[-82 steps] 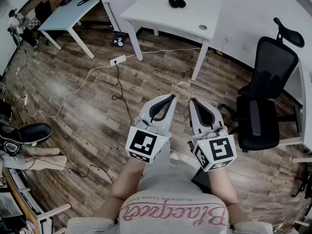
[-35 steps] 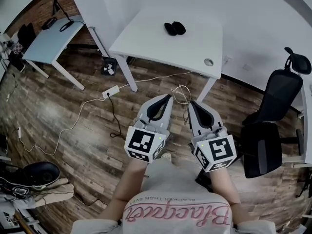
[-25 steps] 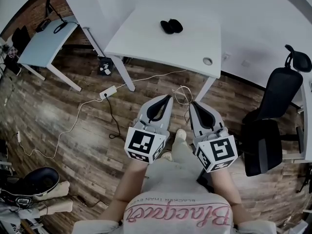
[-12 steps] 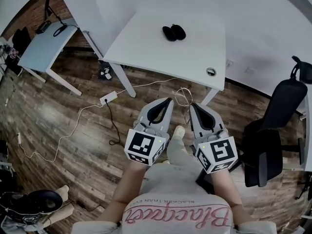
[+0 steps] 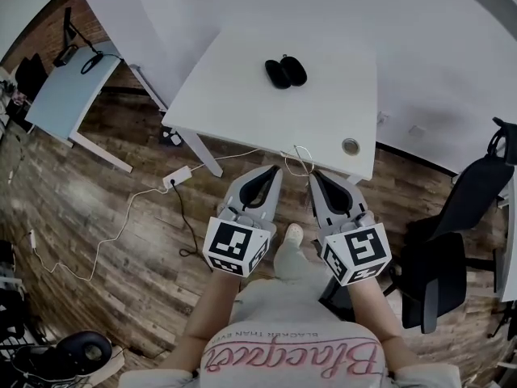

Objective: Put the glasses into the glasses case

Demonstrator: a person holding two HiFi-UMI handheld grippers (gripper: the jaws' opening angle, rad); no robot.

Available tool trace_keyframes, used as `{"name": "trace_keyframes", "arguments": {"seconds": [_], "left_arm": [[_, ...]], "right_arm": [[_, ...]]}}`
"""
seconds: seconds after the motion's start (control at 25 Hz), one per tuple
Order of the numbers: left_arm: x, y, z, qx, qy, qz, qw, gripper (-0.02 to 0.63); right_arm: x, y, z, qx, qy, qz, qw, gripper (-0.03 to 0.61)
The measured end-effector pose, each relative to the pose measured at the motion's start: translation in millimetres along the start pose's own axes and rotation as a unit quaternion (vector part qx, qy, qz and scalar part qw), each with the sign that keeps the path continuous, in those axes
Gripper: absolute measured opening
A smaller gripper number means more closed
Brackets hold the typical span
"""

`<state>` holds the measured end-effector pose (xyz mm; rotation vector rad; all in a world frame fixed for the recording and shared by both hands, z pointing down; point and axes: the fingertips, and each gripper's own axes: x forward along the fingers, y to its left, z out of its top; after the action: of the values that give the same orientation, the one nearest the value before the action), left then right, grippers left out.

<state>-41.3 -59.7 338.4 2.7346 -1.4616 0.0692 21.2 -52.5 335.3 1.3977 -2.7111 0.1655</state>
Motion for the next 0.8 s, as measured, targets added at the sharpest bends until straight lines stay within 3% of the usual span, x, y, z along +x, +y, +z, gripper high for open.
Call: {"name": "trace_keyframes", "arguments": {"seconds": [0.8], "left_arm": [[143, 86, 11, -0.031, -0.007, 0.032, 0.999, 0.005]], "right_arm": [[132, -99, 19, -0.002, 0.021, 0.034, 0.999, 0.014]]}}
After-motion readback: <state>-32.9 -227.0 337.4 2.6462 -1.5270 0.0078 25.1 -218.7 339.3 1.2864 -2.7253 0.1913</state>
